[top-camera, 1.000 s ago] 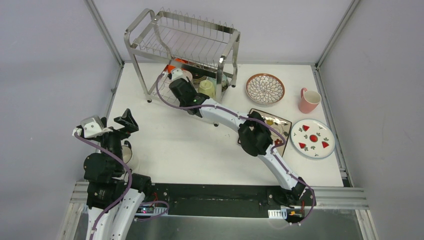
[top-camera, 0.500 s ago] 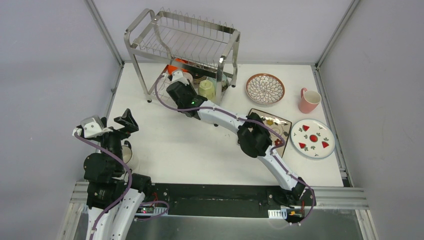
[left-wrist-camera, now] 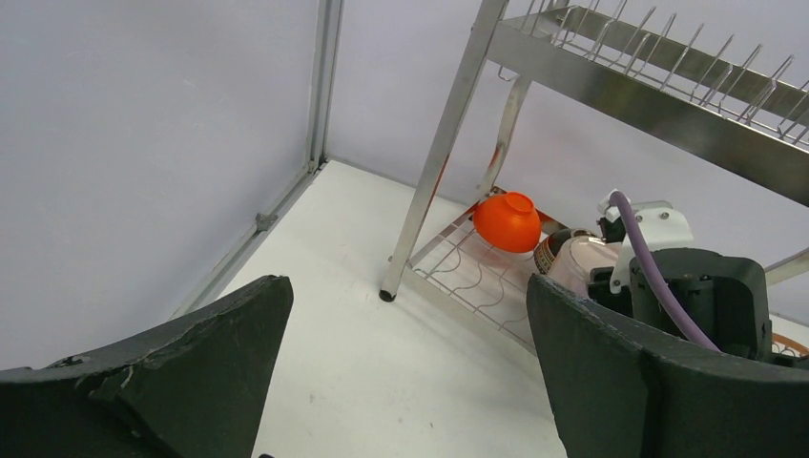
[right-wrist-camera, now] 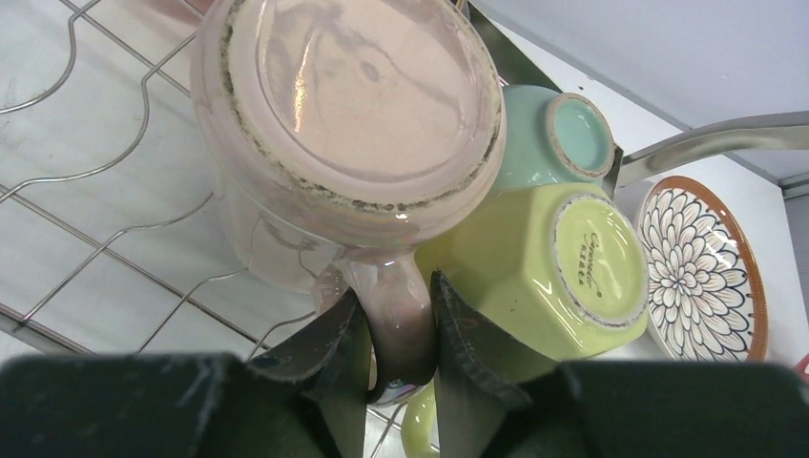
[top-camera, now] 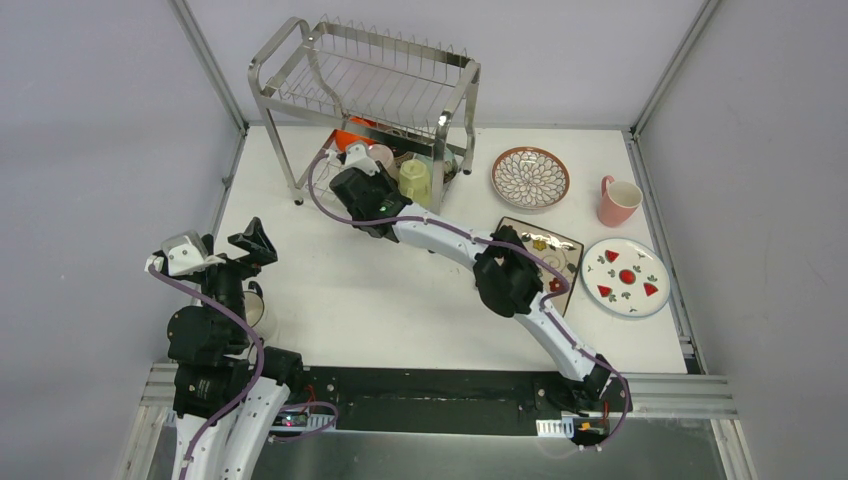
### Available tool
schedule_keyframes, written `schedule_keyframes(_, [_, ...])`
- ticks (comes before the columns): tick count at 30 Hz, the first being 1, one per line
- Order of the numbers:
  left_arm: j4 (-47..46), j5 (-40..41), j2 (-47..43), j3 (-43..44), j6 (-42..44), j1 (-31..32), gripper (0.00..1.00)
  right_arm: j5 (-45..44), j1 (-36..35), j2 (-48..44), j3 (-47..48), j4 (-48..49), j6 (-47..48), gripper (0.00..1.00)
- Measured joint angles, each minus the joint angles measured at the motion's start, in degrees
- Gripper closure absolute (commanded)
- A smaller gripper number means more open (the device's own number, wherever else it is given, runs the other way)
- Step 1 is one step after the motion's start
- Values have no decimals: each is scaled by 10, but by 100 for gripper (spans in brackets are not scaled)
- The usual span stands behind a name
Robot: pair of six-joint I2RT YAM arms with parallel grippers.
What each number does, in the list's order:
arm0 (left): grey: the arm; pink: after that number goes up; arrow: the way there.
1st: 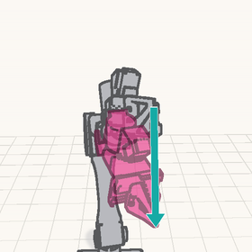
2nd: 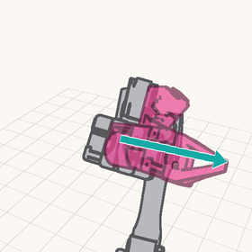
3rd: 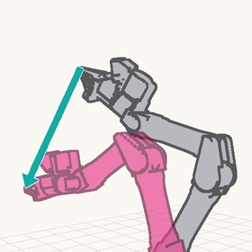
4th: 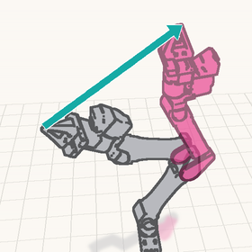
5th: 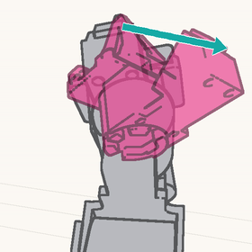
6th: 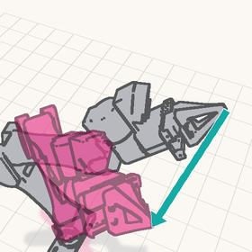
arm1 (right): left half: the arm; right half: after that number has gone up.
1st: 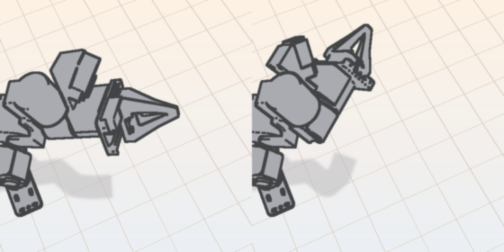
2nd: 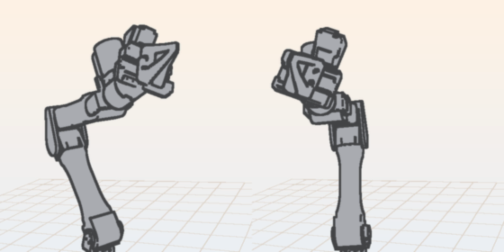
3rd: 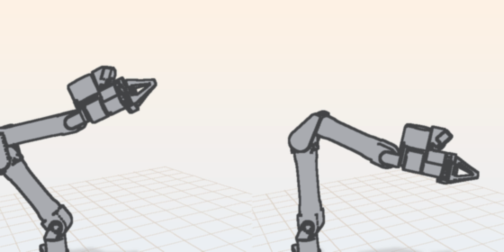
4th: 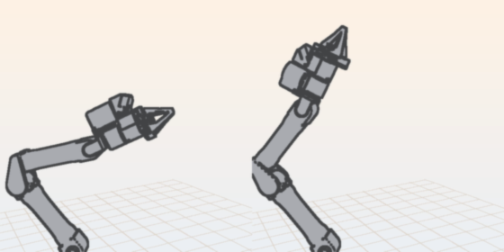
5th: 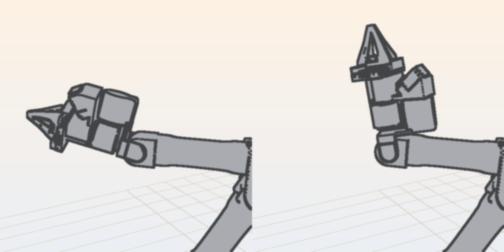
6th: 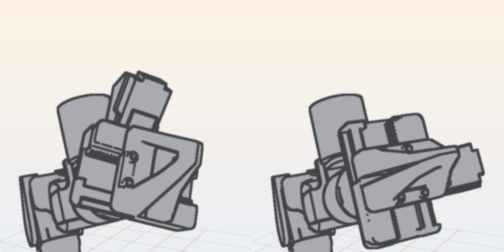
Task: Load the mixed dishes into the dish rack
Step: Turn the cup upside down in the dish rack.
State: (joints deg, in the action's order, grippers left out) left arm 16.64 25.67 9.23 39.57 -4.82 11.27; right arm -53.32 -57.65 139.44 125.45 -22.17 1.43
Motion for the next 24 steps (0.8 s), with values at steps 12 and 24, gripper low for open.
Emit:
schedule_keyframes(12, [0, 0, 0, 0, 0, 0, 1, -25, -9, -10, -16, -17, -33, 69])
schedule_keyframes(24, [0, 0, 0, 0, 0, 0, 1, -17, -11, -47, -27, -41, -78, 50])
